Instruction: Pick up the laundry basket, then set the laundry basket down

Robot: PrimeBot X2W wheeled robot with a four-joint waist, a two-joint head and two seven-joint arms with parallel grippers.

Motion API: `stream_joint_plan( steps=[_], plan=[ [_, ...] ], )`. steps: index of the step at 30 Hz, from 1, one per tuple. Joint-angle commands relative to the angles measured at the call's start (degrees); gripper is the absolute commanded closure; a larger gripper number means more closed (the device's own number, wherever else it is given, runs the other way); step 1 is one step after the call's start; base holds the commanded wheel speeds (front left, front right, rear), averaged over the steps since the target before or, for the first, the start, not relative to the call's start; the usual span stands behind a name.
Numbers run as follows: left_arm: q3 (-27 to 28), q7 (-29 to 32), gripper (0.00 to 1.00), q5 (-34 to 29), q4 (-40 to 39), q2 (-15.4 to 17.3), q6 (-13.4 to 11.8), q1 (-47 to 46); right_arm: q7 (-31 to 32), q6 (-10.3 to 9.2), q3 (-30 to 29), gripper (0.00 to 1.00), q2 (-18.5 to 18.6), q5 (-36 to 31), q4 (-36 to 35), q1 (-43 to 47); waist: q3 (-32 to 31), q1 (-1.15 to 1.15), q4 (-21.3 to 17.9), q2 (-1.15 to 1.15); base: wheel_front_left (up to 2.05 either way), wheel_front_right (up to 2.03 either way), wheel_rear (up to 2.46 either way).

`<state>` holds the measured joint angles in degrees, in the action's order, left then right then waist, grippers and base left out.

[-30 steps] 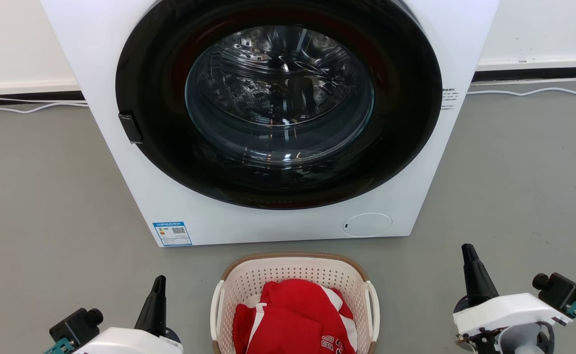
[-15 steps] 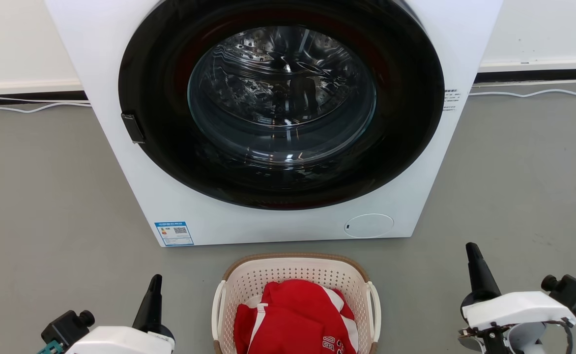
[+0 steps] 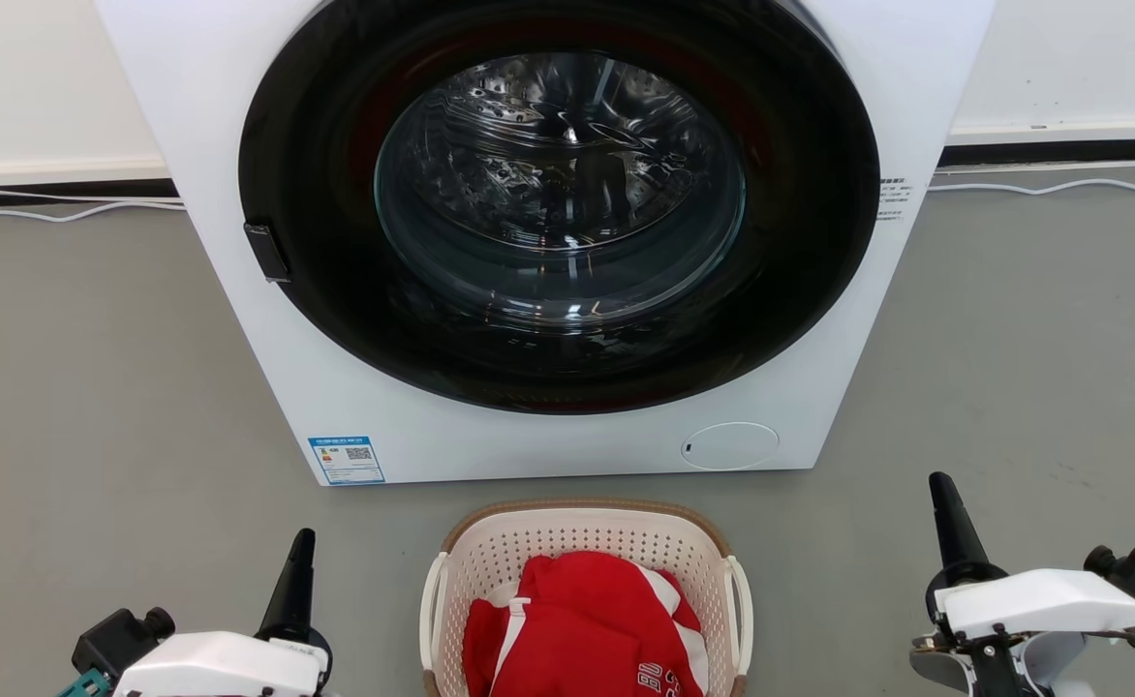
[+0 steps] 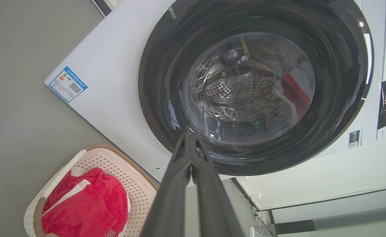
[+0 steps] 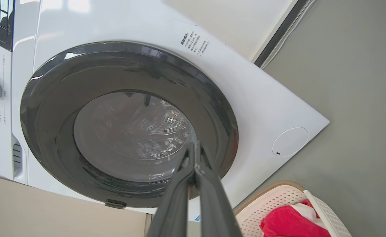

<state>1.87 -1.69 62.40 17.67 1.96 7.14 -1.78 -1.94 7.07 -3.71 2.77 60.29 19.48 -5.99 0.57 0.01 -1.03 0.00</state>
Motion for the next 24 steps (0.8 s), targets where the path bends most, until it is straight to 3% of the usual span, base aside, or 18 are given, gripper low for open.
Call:
stream_joint_plan(
  steps=[1,24],
  plan=[
    [1.5,0.2,1.00,1.5,-1.9,0.6,0.2,-2.9,0.7,0.26,0.4,1.00,0.1,1.5,-1.8,-1.0,0.0,0.00,0.0,0.00,0.00,0.00,0.00],
    [3.0,4.1,1.00,15.3,-2.7,0.7,0.3,-3.6,4.4,0.34,-1.2,1.00,0.1,16.3,-3.6,-0.6,-0.2,0.00,0.5,0.00,0.00,0.00,0.00]
  ],
)
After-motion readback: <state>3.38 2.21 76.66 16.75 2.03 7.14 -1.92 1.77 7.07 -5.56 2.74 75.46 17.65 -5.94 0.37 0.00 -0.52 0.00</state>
